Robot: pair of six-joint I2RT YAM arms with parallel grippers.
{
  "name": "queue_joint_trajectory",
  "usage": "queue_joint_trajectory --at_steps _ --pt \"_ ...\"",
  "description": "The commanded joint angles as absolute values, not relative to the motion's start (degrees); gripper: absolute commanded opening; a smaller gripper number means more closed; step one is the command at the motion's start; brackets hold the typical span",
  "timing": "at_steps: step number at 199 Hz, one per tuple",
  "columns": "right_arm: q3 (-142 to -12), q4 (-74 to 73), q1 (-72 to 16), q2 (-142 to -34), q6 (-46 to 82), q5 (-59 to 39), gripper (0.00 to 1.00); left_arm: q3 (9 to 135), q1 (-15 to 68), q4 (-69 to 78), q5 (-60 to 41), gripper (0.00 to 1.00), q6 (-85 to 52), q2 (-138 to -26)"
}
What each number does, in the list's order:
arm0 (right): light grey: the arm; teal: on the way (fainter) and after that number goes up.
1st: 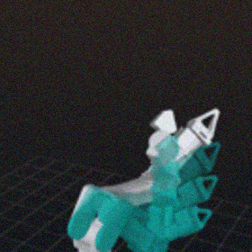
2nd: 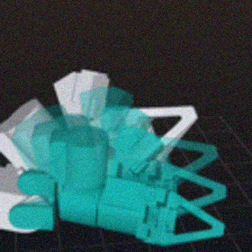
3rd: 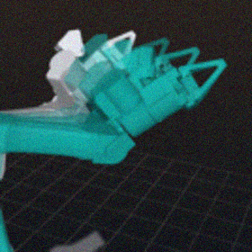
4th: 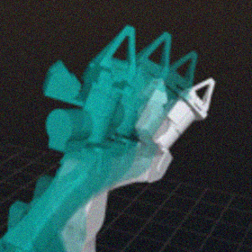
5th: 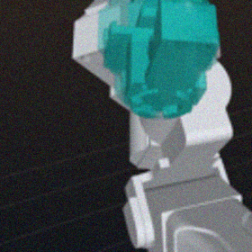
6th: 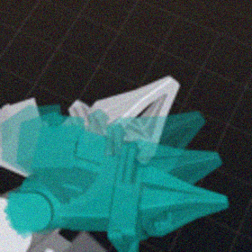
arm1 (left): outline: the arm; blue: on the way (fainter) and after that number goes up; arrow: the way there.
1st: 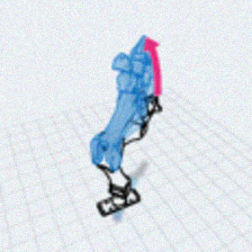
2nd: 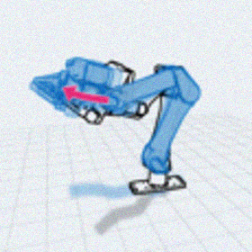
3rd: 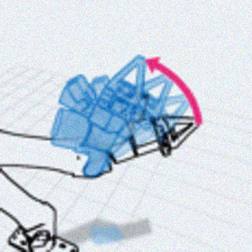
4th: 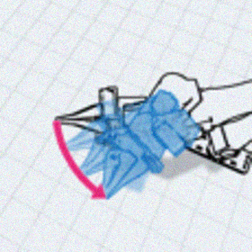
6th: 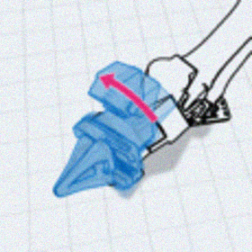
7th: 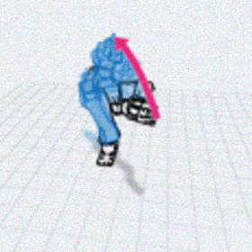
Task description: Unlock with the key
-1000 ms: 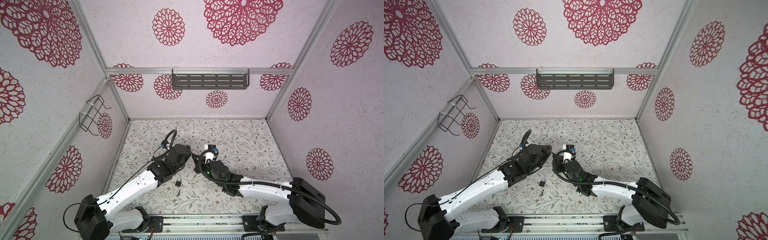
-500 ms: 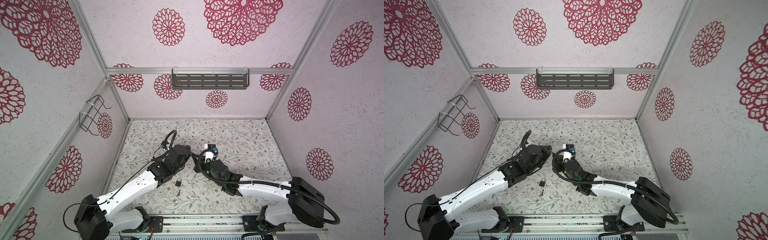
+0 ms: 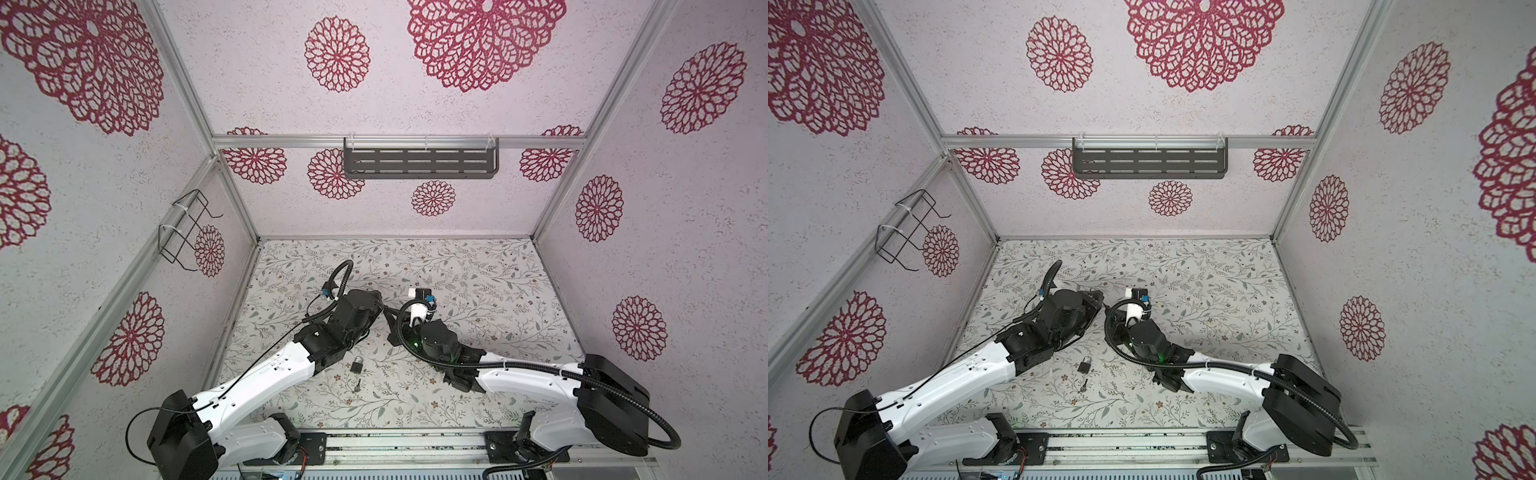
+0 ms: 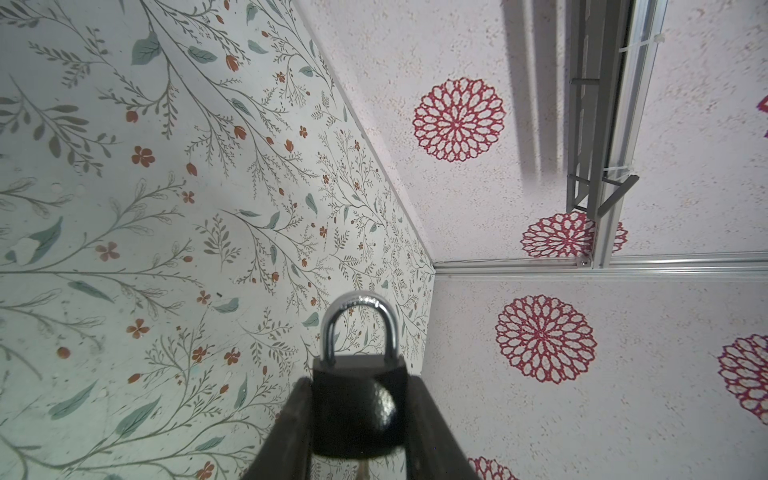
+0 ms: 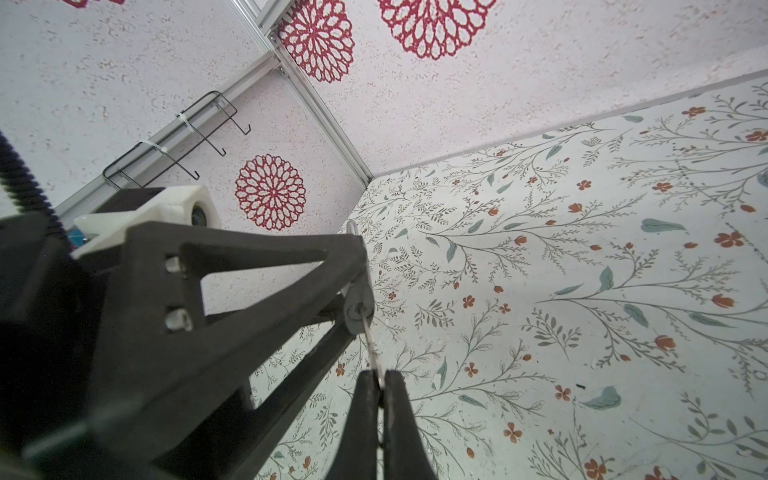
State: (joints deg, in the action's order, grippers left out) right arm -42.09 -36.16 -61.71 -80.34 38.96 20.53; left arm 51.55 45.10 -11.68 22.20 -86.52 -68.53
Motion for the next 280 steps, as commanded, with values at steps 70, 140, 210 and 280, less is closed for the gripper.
queue_joint_trajectory --at_steps 70,140,210,280 --pt "-43.8 -36.2 -62.1 -78.8 36.9 21.3 0.0 51.1 44.7 -9.5 24.0 0.0 -86.2 -67.1" --pt "-45.8 -34.1 -61.9 -79.8 37.2 23.5 0.0 50.8 44.7 -8.5 23.1 0.0 -86.3 -67.6" --pt "-46.8 -35.2 -61.7 -80.4 37.4 23.2 0.0 50.4 44.8 -8.2 22.6 0.0 -86.5 -68.3" --pt "-48.1 -36.0 -61.8 -80.6 38.5 20.2 0.0 52.0 44.8 -9.4 23.4 0.0 -85.0 -69.7"
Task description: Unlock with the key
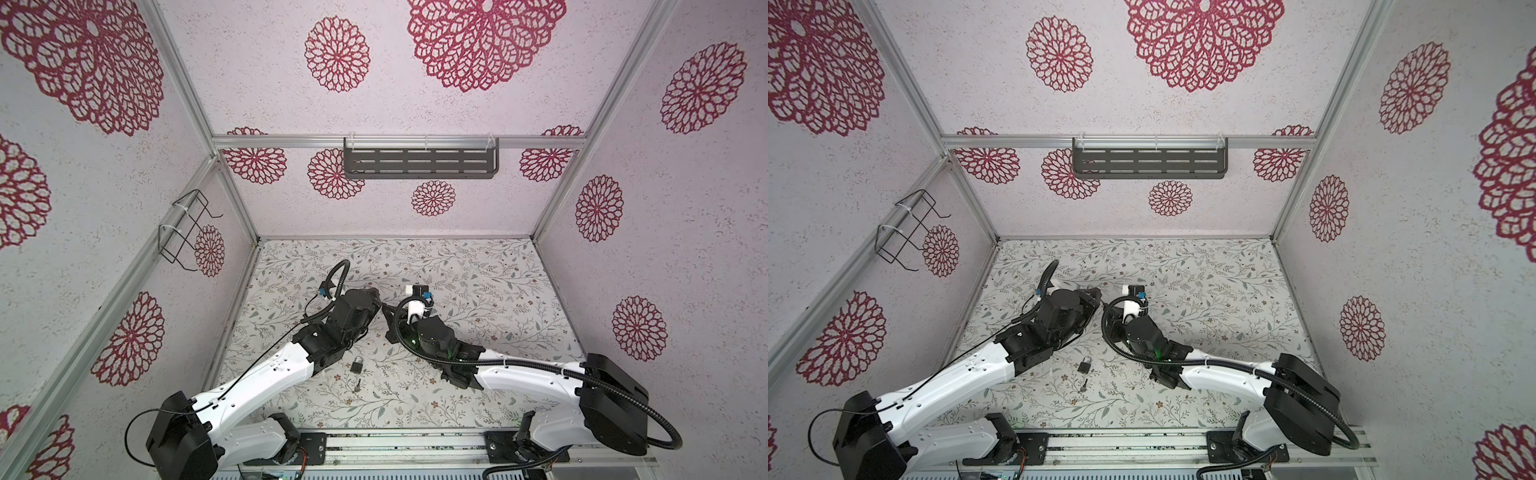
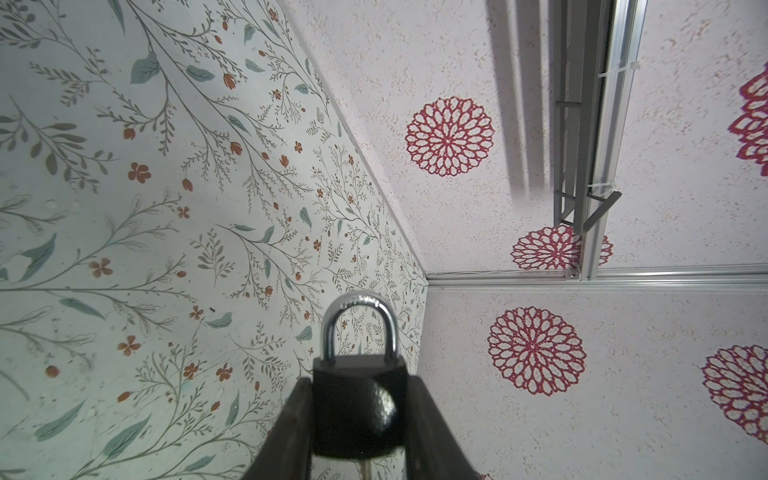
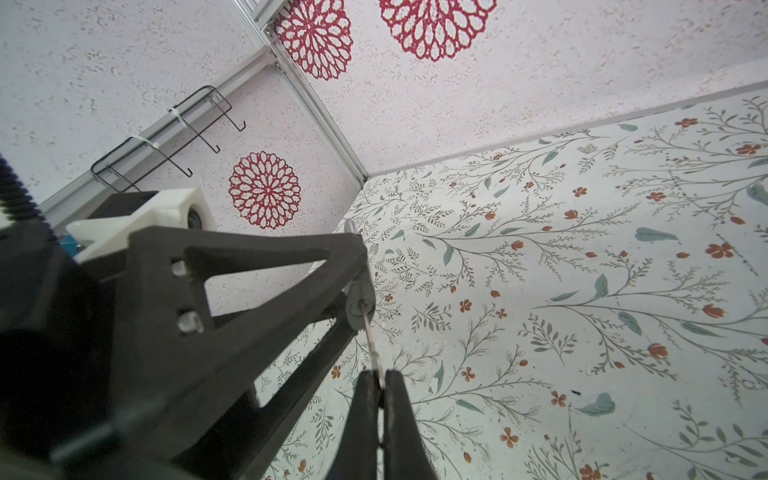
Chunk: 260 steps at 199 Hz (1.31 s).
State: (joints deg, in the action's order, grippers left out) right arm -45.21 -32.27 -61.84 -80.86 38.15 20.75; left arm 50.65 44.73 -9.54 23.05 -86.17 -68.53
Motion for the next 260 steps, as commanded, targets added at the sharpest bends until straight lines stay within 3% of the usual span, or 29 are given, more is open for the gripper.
queue_joint_trajectory --at_steps 1,60,150,186,260 --pt "-48.1 -35.9 -61.8 -80.6 38.6 20.2 0.0 52.1 44.8 -9.4 23.4 0.0 -85.0 -69.7" --pt "-48.9 -32.2 -61.6 -81.4 41.7 26.3 0.0 53.3 47.5 -10.4 24.8 0.0 -85.5 -70.6" --pt "-48.0 -49.5 -58.2 -83.7 45.2 7.6 0.0 53.8 48.5 -9.2 18.9 0.0 -85.2 -72.3" --pt "-49.0 -49.9 -57.3 -84.6 45.2 5.3 0.0 54.0 49.2 -10.6 15.0 0.0 -84.2 -72.5" --pt "-46.1 -41.0 -57.6 -81.3 42.4 10.4 0.02 53.6 47.9 -12.1 25.4 0.0 -83.3 -68.3"
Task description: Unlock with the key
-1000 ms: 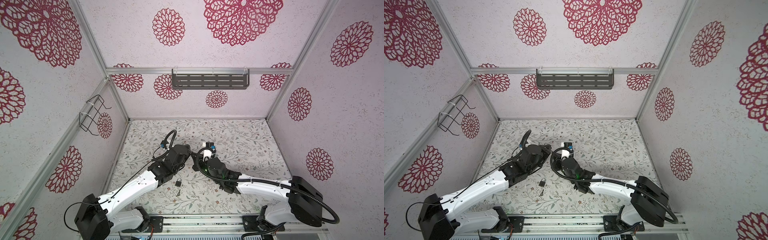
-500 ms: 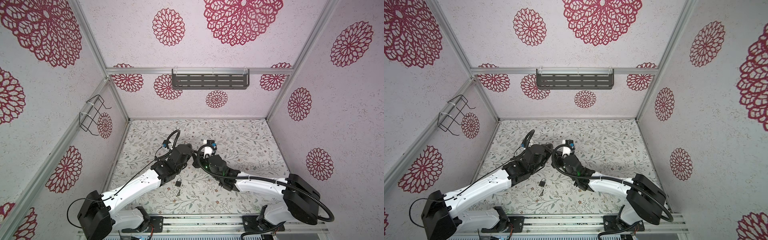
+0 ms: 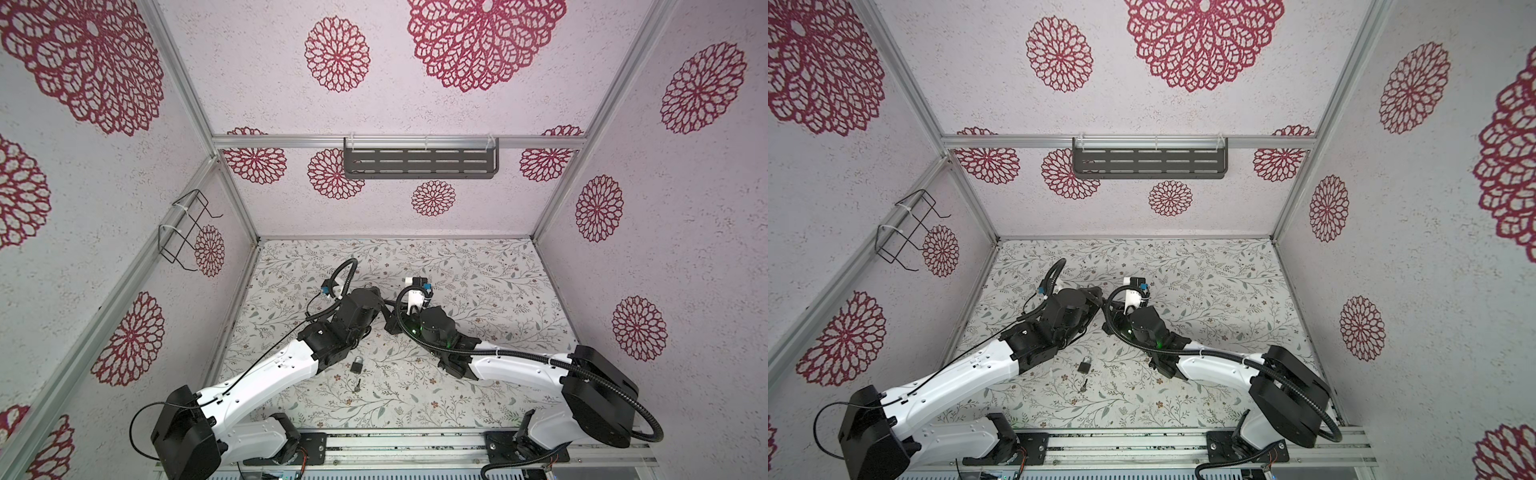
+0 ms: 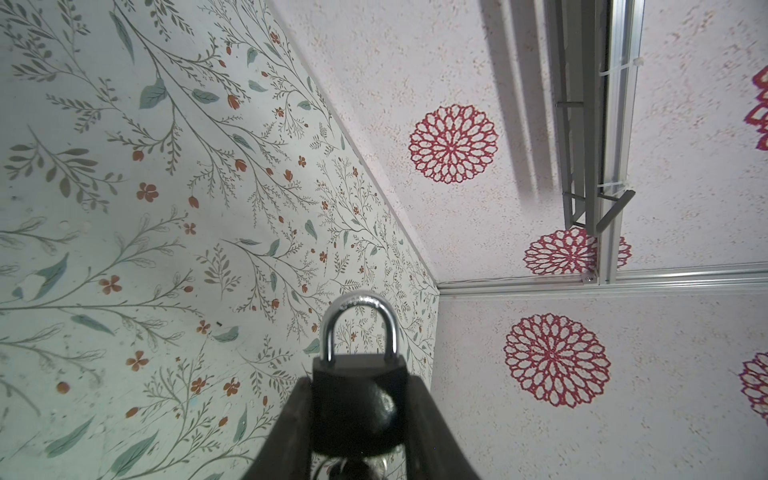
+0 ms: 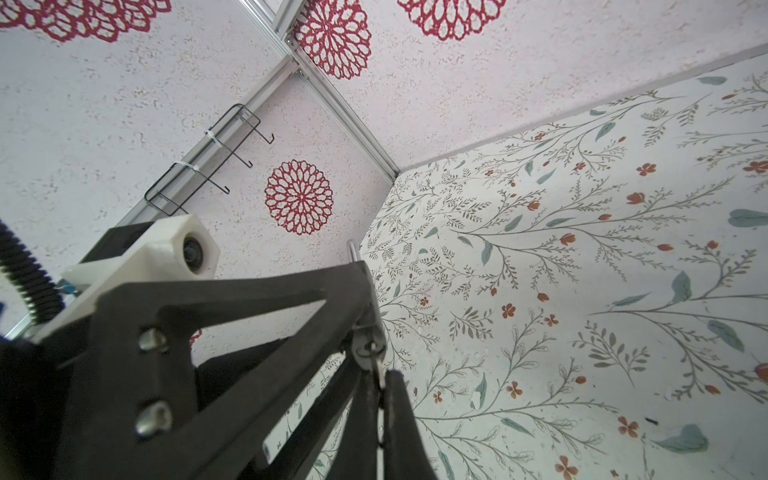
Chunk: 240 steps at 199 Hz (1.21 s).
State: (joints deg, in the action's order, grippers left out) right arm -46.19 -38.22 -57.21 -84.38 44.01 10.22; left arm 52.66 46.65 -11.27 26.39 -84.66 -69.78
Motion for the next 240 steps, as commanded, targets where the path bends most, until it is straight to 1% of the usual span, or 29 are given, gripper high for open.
queue_joint_trajectory --at_steps 1,13,26,44,61,92,148,175,199,240 --pt "-46.0 -40.9 -57.6 -81.3 42.4 10.4 0.02 53.7 47.9 -12.2 25.5 0.0 -83.3 -68.3" --pt "-45.2 -40.1 -57.8 -80.7 42.2 11.3 0.04 54.3 46.9 -12.3 26.2 0.0 -82.9 -68.4" --pt "-44.5 -39.3 -57.8 -80.1 42.0 11.7 0.11 55.3 45.9 -12.9 26.4 0.0 -82.3 -68.5" --pt "-43.5 -38.4 -57.7 -78.9 41.7 12.4 0.12 55.7 45.1 -13.3 27.4 0.0 -81.4 -68.3" --pt "-42.9 -38.3 -57.8 -78.1 41.6 12.5 0.16 55.6 44.7 -13.4 28.2 0.0 -81.3 -67.8" --pt "-42.5 -37.7 -57.8 -77.6 41.6 12.3 0.19 55.5 44.5 -13.1 28.2 0.0 -81.2 -67.7" --pt "-43.8 -40.4 -57.5 -78.1 40.2 9.0 0.18 54.8 44.4 -12.0 26.3 0.0 -81.2 -67.3" --pt "-44.3 -40.1 -56.9 -78.4 40.2 9.1 0.14 54.4 44.5 -11.8 26.0 0.0 -81.1 -66.7" --pt "-45.5 -39.9 -56.8 -79.0 39.7 7.7 0.12 54.1 44.5 -11.7 25.5 0.0 -81.2 -66.3" --pt "-46.6 -40.7 -56.8 -79.5 39.2 6.2 0.12 53.9 44.4 -11.4 25.0 0.0 -81.2 -66.2"
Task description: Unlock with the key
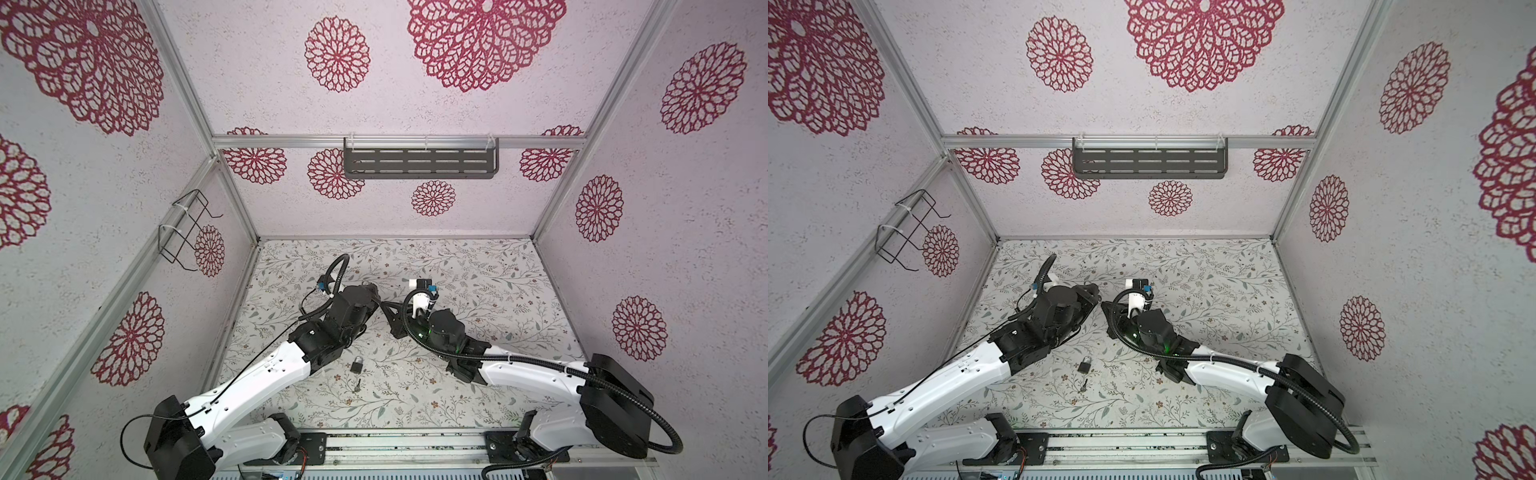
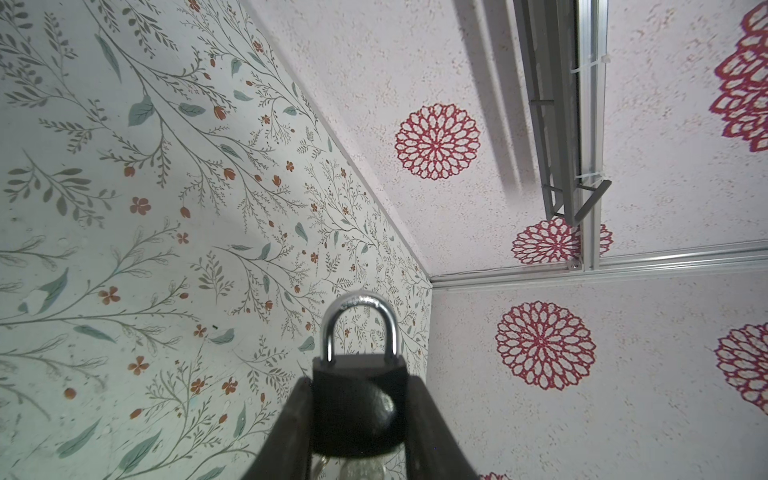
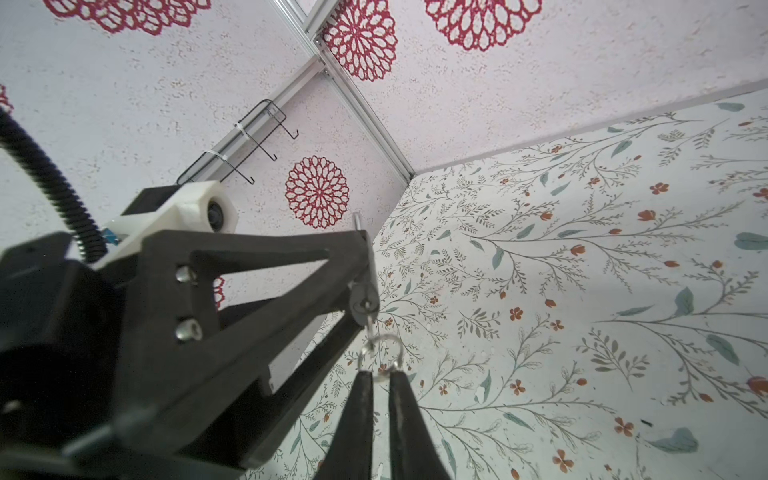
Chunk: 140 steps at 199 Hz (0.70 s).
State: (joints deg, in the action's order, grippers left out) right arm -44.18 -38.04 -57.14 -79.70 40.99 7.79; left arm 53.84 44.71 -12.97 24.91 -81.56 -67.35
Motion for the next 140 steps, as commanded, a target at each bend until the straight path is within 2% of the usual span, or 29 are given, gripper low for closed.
queue_joint_trajectory --at_steps 1,140 --pt "-46.7 -40.7 -56.8 -79.5 39.3 6.2 0.12 53.9 44.4 -11.4 25.0 0.0 -81.1 -66.2" --pt "-46.7 -38.9 -56.3 -79.7 39.6 8.6 0.1 53.7 44.5 -10.7 24.2 0.0 -81.0 -65.9"
